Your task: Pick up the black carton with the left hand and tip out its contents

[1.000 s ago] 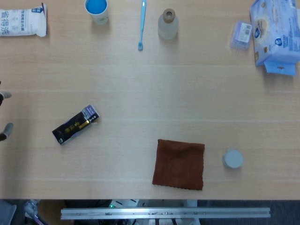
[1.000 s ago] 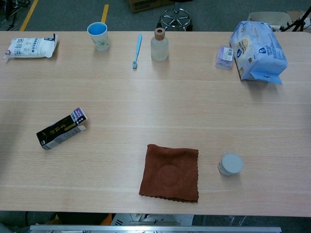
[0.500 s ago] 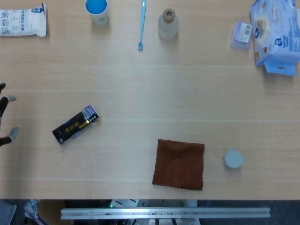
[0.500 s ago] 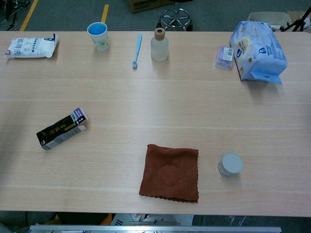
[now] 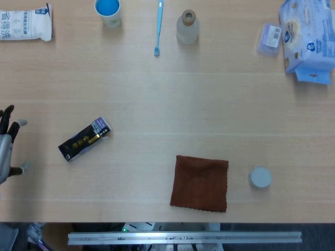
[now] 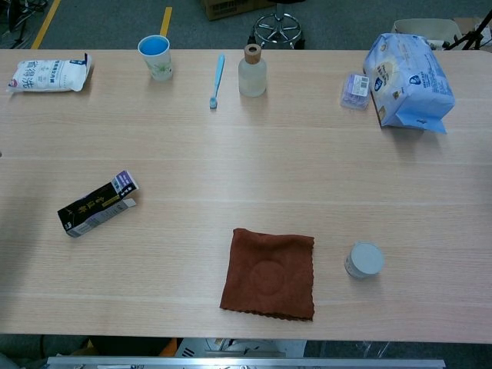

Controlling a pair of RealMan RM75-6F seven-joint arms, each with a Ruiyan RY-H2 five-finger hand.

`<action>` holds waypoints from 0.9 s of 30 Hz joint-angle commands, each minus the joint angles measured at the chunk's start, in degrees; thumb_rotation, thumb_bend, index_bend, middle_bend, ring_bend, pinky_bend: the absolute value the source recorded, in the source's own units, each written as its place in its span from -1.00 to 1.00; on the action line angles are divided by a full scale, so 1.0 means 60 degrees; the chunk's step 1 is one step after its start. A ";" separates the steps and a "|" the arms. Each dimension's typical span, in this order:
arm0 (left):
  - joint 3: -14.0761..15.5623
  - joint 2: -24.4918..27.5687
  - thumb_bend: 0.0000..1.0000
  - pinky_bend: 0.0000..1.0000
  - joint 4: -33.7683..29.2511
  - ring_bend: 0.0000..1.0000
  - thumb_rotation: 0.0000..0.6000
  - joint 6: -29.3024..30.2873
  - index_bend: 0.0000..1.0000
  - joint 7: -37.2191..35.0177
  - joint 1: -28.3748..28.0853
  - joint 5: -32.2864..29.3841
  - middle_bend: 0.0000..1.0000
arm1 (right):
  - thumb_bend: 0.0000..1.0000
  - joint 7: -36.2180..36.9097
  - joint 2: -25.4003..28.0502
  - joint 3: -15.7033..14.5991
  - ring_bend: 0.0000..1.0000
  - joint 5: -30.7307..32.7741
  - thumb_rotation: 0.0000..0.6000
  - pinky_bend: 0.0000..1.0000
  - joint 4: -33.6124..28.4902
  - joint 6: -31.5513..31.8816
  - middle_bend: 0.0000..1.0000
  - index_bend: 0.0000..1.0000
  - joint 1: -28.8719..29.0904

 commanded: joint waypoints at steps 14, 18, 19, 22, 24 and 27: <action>0.0041 -0.0785 -0.72 -0.74 -0.0024 -1.00 1.00 -0.0453 -0.65 0.0378 -0.0368 0.0118 -1.00 | -0.59 0.0328 -0.0149 -0.0107 -0.74 0.0184 1.00 -0.54 0.0330 -0.0043 -0.57 -0.73 -0.0052; 0.0080 -0.1121 -0.72 -0.74 0.0201 -1.00 1.00 -0.0633 -0.65 0.0461 -0.0495 0.0181 -1.00 | -0.59 0.0443 -0.0169 -0.0123 -0.74 0.0244 1.00 -0.54 0.0428 -0.0056 -0.57 -0.73 -0.0076; 0.0096 -0.1197 -0.72 -0.74 0.0258 -1.00 1.00 -0.0675 -0.65 0.0493 -0.0526 0.0205 -1.00 | -0.59 0.0469 -0.0177 -0.0126 -0.74 0.0252 1.00 -0.54 0.0447 -0.0051 -0.57 -0.73 -0.0083; 0.0155 -0.1460 -0.72 -0.74 0.0461 -1.00 1.00 -0.0774 -0.65 0.0569 -0.0603 0.0302 -1.00 | -0.59 0.0552 -0.0209 -0.0149 -0.74 0.0278 1.00 -0.54 0.0524 -0.0050 -0.57 -0.73 -0.0109; 0.0183 -0.1628 -0.72 -0.74 0.0600 -1.00 1.00 -0.0851 -0.65 0.0580 -0.0650 0.0333 -1.00 | -0.59 0.0601 -0.0234 -0.0169 -0.74 0.0300 1.00 -0.54 0.0584 -0.0066 -0.57 -0.73 -0.0122; 0.0217 -0.1826 -0.72 -0.74 0.0790 -1.00 1.00 -0.0963 -0.65 0.0603 -0.0717 0.0351 -1.00 | -0.59 0.0672 -0.0259 -0.0183 -0.74 0.0323 1.00 -0.54 0.0647 -0.0079 -0.57 -0.73 -0.0134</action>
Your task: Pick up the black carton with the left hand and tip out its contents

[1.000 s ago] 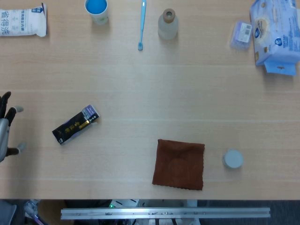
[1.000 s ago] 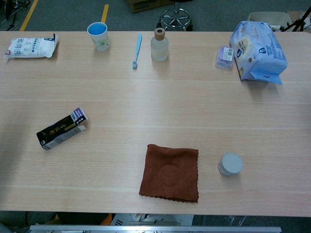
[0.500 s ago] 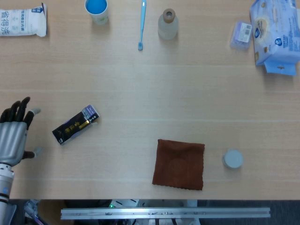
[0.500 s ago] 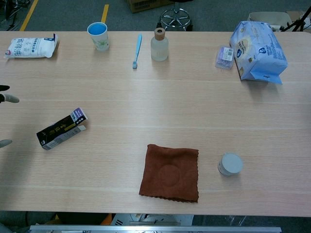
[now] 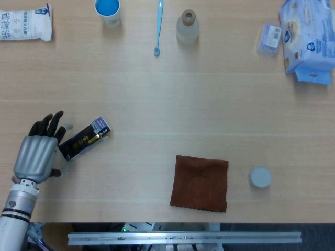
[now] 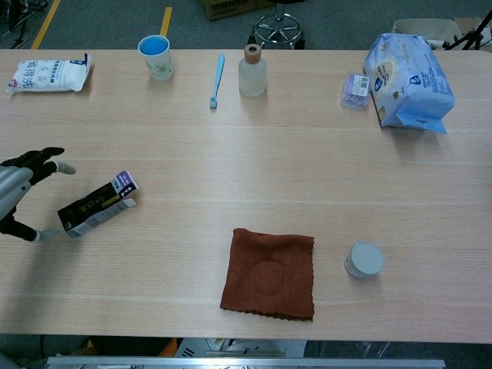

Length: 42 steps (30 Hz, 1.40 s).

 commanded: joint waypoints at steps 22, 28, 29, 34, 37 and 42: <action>0.0016 -0.1072 -0.72 -0.74 0.1716 -1.00 1.00 -0.0738 -0.65 -0.0433 -0.0431 -0.0160 -1.00 | -0.59 0.0206 -0.0076 -0.0072 -0.74 0.0128 1.00 -0.54 0.0182 -0.0058 -0.57 -0.73 -0.0082; -0.0061 -0.1120 -0.72 -0.74 0.1876 -1.00 1.00 -0.0733 -0.65 -0.0618 -0.0470 -0.0207 -1.00 | -0.59 0.0231 -0.0086 -0.0086 -0.74 0.0142 1.00 -0.54 0.0208 -0.0080 -0.57 -0.73 -0.0092; -0.0076 -0.1128 -0.72 -0.74 0.1899 -1.00 1.00 -0.0740 -0.65 -0.0651 -0.0480 -0.0222 -1.00 | -0.59 0.0234 -0.0092 -0.0085 -0.74 0.0147 1.00 -0.54 0.0213 -0.0087 -0.57 -0.73 -0.0090; -0.0131 -0.1168 -0.72 -0.74 0.2028 -1.00 1.00 -0.0768 -0.65 -0.0731 -0.0521 -0.0285 -1.00 | -0.59 0.0259 -0.0109 -0.0093 -0.74 0.0159 1.00 -0.54 0.0239 -0.0096 -0.57 -0.73 -0.0100; -0.0184 -0.1191 -0.72 -0.74 0.2132 -1.00 1.00 -0.0783 -0.65 -0.0766 -0.0550 -0.0348 -1.00 | -0.59 0.0278 -0.0106 -0.0097 -0.74 0.0160 1.00 -0.54 0.0252 -0.0081 -0.57 -0.73 -0.0116; -0.0296 -0.1228 -0.72 -0.74 0.2398 -1.00 1.00 -0.0833 -0.64 -0.0821 -0.0600 -0.0513 -1.00 | -0.59 0.0313 -0.0096 -0.0095 -0.74 0.0172 1.00 -0.54 0.0257 -0.0042 -0.57 -0.73 -0.0152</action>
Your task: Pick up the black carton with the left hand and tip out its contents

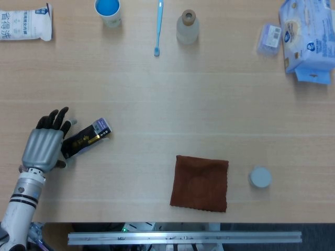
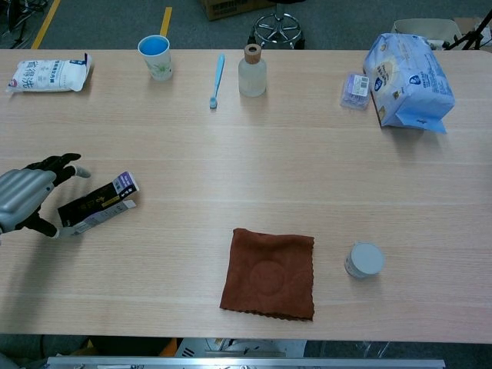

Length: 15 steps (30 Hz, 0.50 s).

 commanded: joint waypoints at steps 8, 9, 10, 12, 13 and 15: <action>-0.0252 -0.0121 -0.72 -0.74 0.0744 -1.00 1.00 -0.0154 -0.64 -0.0163 -0.0113 -0.0371 -1.00 | -0.59 0.0049 -0.0013 -0.0003 -0.74 0.0021 1.00 -0.54 0.0037 0.0013 -0.57 -0.73 -0.0034; -0.0283 -0.0132 -0.72 -0.74 0.0827 -1.00 1.00 -0.0166 -0.64 -0.0193 -0.0128 -0.0402 -1.00 | -0.59 0.0047 -0.0014 -0.0002 -0.74 0.0021 1.00 -0.54 0.0036 0.0014 -0.57 -0.73 -0.0034; -0.0295 -0.0129 -0.72 -0.74 0.0862 -1.00 1.00 -0.0192 -0.64 -0.0222 -0.0140 -0.0421 -1.00 | -0.59 0.0044 -0.0012 0.0000 -0.74 0.0019 1.00 -0.54 0.0034 0.0013 -0.57 -0.73 -0.0033; -0.0283 -0.0065 -0.72 -0.74 0.0825 -1.00 1.00 -0.0315 -0.63 -0.0288 -0.0171 -0.0470 -1.00 | -0.59 0.0027 -0.0005 0.0001 -0.74 0.0007 1.00 -0.54 0.0017 0.0025 -0.57 -0.73 -0.0034; -0.0271 -0.0016 -0.72 -0.74 0.0760 -1.00 1.00 -0.0371 -0.63 -0.0305 -0.0187 -0.0491 -1.00 | -0.59 0.0015 0.0001 0.0003 -0.74 -0.0004 1.00 -0.54 0.0003 0.0034 -0.57 -0.73 -0.0034; -0.0233 0.0056 -0.72 -0.74 0.0654 -1.00 1.00 -0.0431 -0.63 -0.0300 -0.0208 -0.0485 -1.00 | -0.59 -0.0006 0.0006 0.0012 -0.74 -0.0008 1.00 -0.54 -0.0021 0.0041 -0.57 -0.73 -0.0030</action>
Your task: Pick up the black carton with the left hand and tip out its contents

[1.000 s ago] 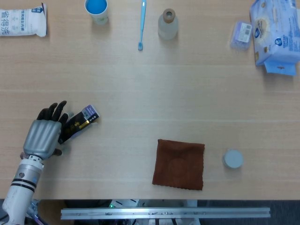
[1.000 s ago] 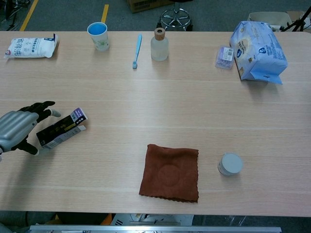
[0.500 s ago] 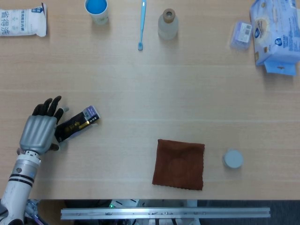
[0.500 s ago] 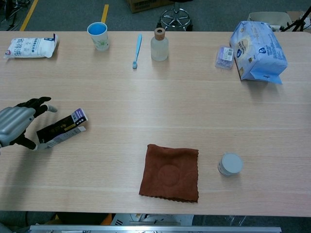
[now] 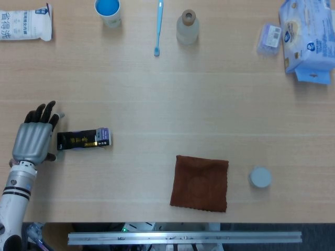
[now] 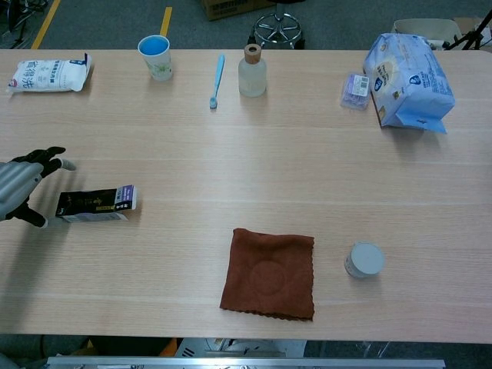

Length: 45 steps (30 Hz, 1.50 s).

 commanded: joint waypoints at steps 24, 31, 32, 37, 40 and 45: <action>0.0009 0.0061 -0.72 -0.74 -0.0073 -0.99 1.00 -0.0282 -0.30 -0.0297 -0.0174 -0.0257 -0.96 | -0.59 0.0082 -0.0046 -0.0019 -0.74 0.0055 1.00 -0.54 0.0083 -0.0012 -0.57 -0.73 -0.0065; 0.0090 0.0058 -0.72 -0.74 -0.0074 -0.99 1.00 -0.0185 -0.13 -0.0480 -0.0141 -0.0072 -0.96 | -0.59 0.0120 -0.0082 -0.0027 -0.74 0.0067 1.00 -0.54 0.0125 -0.0060 -0.57 -0.73 -0.0058; 0.0102 0.0056 -0.72 -0.74 -0.0073 -0.99 1.00 -0.0167 -0.11 -0.0501 -0.0138 -0.0039 -0.96 | -0.59 0.0126 -0.0088 -0.0029 -0.74 0.0067 1.00 -0.54 0.0128 -0.0064 -0.57 -0.73 -0.0058; 0.0111 0.0045 -0.72 -0.74 -0.0064 -0.99 1.00 -0.0117 -0.06 -0.0551 -0.0133 0.0019 -0.96 | -0.59 0.0149 -0.0102 -0.0032 -0.74 0.0076 1.00 -0.54 0.0156 -0.0069 -0.57 -0.73 -0.0068; 0.0110 0.0041 -0.72 -0.74 -0.0071 -0.99 1.00 -0.0091 -0.02 -0.0563 -0.0131 0.0037 -0.96 | -0.59 0.0172 -0.0108 -0.0031 -0.74 0.0084 1.00 -0.54 0.0176 -0.0062 -0.57 -0.73 -0.0080; 0.0107 0.0036 -0.72 -0.74 -0.0101 -0.99 1.00 0.0001 0.05 -0.0552 -0.0127 0.0108 -0.95 | -0.59 0.0210 -0.0118 -0.0031 -0.74 0.0079 1.00 -0.54 0.0206 -0.0057 -0.57 -0.73 -0.0089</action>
